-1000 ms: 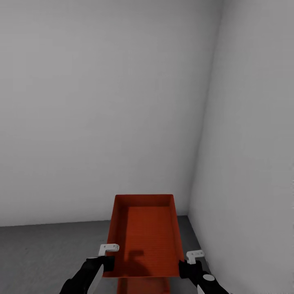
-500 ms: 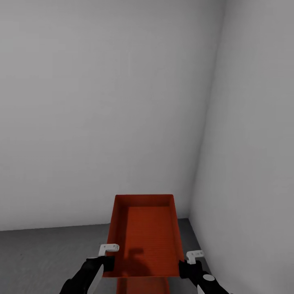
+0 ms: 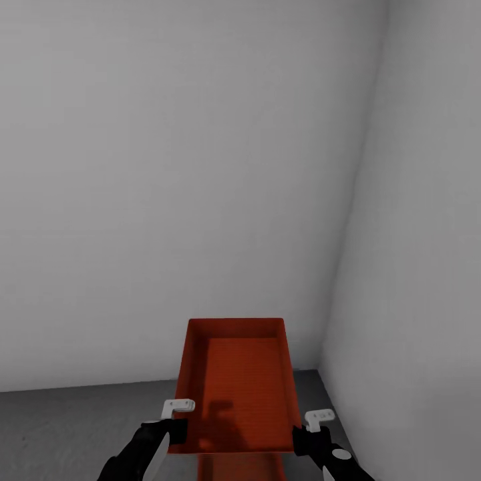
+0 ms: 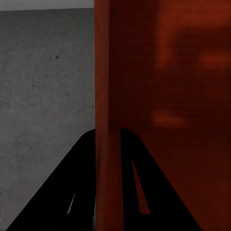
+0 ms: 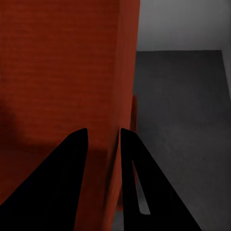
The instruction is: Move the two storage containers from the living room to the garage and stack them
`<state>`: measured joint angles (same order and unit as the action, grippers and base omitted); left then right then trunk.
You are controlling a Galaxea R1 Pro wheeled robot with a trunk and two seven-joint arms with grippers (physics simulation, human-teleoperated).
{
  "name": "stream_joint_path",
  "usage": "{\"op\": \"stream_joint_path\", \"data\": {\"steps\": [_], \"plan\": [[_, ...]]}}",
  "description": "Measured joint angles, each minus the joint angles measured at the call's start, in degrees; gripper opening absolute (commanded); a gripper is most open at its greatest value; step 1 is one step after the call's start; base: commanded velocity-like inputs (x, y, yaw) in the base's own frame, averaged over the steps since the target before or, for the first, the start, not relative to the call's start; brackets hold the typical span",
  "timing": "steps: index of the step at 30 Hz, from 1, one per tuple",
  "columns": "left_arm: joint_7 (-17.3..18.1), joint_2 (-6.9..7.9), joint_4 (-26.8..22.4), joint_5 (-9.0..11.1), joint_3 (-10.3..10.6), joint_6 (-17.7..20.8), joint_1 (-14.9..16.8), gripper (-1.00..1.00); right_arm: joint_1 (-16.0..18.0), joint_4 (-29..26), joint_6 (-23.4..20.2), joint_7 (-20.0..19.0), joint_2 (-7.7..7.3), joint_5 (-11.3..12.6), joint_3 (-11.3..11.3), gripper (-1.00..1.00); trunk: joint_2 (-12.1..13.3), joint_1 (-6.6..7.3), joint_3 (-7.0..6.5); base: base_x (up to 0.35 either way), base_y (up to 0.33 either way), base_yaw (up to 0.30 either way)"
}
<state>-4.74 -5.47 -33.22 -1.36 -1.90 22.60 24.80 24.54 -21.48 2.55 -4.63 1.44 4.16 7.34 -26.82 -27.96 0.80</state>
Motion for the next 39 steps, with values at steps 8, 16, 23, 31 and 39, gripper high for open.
{"op": "stream_joint_path", "data": {"steps": [8, 16, 23, 31, 39], "plan": [[0.00, 0.00, -0.01, 0.00, -0.03, -0.01, 0.00, -1.00, 0.01, 0.01, 0.03, 0.01, 0.00, 0.01, 0.03, -1.00, -0.02, 0.00, 0.00, 0.014, 0.007, 0.000], [0.01, 0.00, 0.00, -0.01, -0.03, -0.01, 0.00, -1.00, 0.01, 0.01, 0.03, 0.02, 0.01, 0.01, 0.03, -1.00, -0.03, 0.03, 0.00, 0.190, -0.056, 0.000], [0.00, 0.00, 0.00, -0.01, -0.03, -0.01, 0.00, -1.00, 0.01, 0.01, 0.03, 0.01, 0.00, 0.02, 0.04, -1.00, -0.02, 0.00, 0.00, 0.049, -0.019, 0.000], [0.00, 0.00, -0.01, 0.00, -0.03, -0.01, 0.00, -1.00, 0.01, 0.01, 0.03, 0.01, 0.00, 0.01, 0.04, -1.00, -0.02, 0.00, 0.00, 0.001, 0.000, 0.000], [0.01, 0.00, 0.00, -0.01, -0.03, -0.01, 0.00, -1.00, 0.01, 0.01, 0.03, 0.02, 0.00, 0.01, 0.03, -1.00, -0.03, 0.01, 0.00, 0.034, -0.048, 0.000]]}}
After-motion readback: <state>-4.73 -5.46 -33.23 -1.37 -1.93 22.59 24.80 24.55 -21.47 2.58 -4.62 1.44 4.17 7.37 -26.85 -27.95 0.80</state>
